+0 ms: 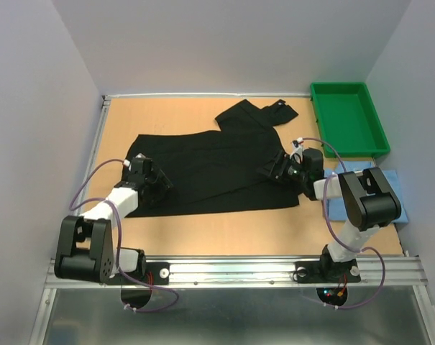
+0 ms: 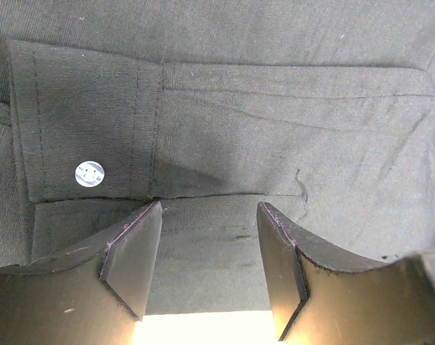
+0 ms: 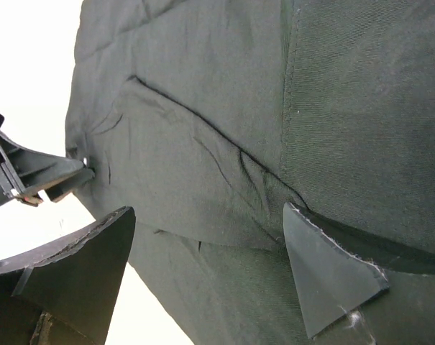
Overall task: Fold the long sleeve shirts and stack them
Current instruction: Fold the shirt
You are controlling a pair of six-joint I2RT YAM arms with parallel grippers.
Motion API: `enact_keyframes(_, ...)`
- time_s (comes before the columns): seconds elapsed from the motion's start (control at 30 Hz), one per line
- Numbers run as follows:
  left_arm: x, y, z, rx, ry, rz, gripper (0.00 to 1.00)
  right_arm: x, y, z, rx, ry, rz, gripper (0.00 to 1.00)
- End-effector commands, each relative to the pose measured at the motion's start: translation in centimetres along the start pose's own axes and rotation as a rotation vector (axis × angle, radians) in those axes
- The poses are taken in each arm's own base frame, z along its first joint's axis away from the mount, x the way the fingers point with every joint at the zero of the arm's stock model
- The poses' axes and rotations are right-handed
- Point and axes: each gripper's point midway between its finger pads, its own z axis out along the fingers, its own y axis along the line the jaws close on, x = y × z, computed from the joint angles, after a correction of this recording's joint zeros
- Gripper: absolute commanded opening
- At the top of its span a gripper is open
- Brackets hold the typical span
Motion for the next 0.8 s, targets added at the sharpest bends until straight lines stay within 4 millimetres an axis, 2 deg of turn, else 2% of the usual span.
enact_keyframes(0.0,2.7,1.6,-2.1,-0.021,0.070,-0.046,0.67,3.2,-2.9,-2.3,0.155,0.079,-0.003,0.89)
enact_keyframes(0.03,2.5,1.1,-2.6,0.006,0.063,-0.050,0.67,2.5,-2.2,-2.7,0.159,0.069,-0.034,0.89)
enact_keyframes(0.1,1.3,-0.1,-4.2,0.051,0.011,-0.049,0.67,2.7,-2.9,-3.9,0.235,0.100,-0.071,0.89)
enact_keyframes(0.13,0.5,-0.5,-4.8,0.059,-0.019,-0.033,0.67,2.3,-2.6,-4.3,0.247,0.096,-0.091,0.89)
enact_keyframes(0.17,-0.4,-0.5,-5.5,0.043,-0.055,-0.022,0.67,0.5,-1.5,-4.8,0.254,0.050,-0.146,0.89)
enact_keyframes(0.23,-2.8,-1.8,-6.9,0.053,-0.128,0.010,0.67,-0.1,-0.9,-5.7,0.285,0.060,-0.163,0.89)
enact_keyframes(0.27,-3.6,-1.5,-7.3,0.023,-0.160,0.041,0.68,-2.1,0.5,-6.0,0.282,0.013,-0.208,0.89)
enact_keyframes(0.3,-6.1,-2.2,-8.3,0.004,-0.237,0.071,0.68,-3.3,1.1,-6.5,0.307,-0.001,-0.234,0.89)
enact_keyframes(0.33,-6.1,-2.2,-8.3,0.004,-0.238,0.071,0.68,-2.8,0.8,-6.8,0.321,0.021,-0.221,0.89)
enact_keyframes(0.37,-6.9,-2.0,-8.3,-0.023,-0.262,0.102,0.68,-4.9,2.1,-6.9,0.321,-0.019,-0.261,0.89)
enact_keyframes(0.4,-8.1,-2.7,-8.8,-0.020,-0.292,0.114,0.69,-5.1,2.3,-7.0,0.335,-0.010,-0.262,0.89)
enact_keyframes(0.47,-9.6,-3.2,-8.6,-0.043,-0.319,0.142,0.69,-6.9,3.8,-6.6,0.322,-0.035,-0.283,0.89)
enact_keyframes(0.53,-10.0,-3.2,-7.5,-0.070,-0.309,0.155,0.69,-7.5,4.8,-5.8,0.313,-0.039,-0.303,0.89)
enact_keyframes(0.7,-11.1,-3.8,-5.1,-0.093,-0.293,0.173,0.69,-8.5,3.8,-4.4,0.403,-0.031,-0.295,0.83)
enact_keyframes(0.77,-11.2,-3.2,-3.6,-0.137,-0.280,0.172,0.69,-8.9,3.2,-4.4,0.440,-0.037,-0.282,0.79)
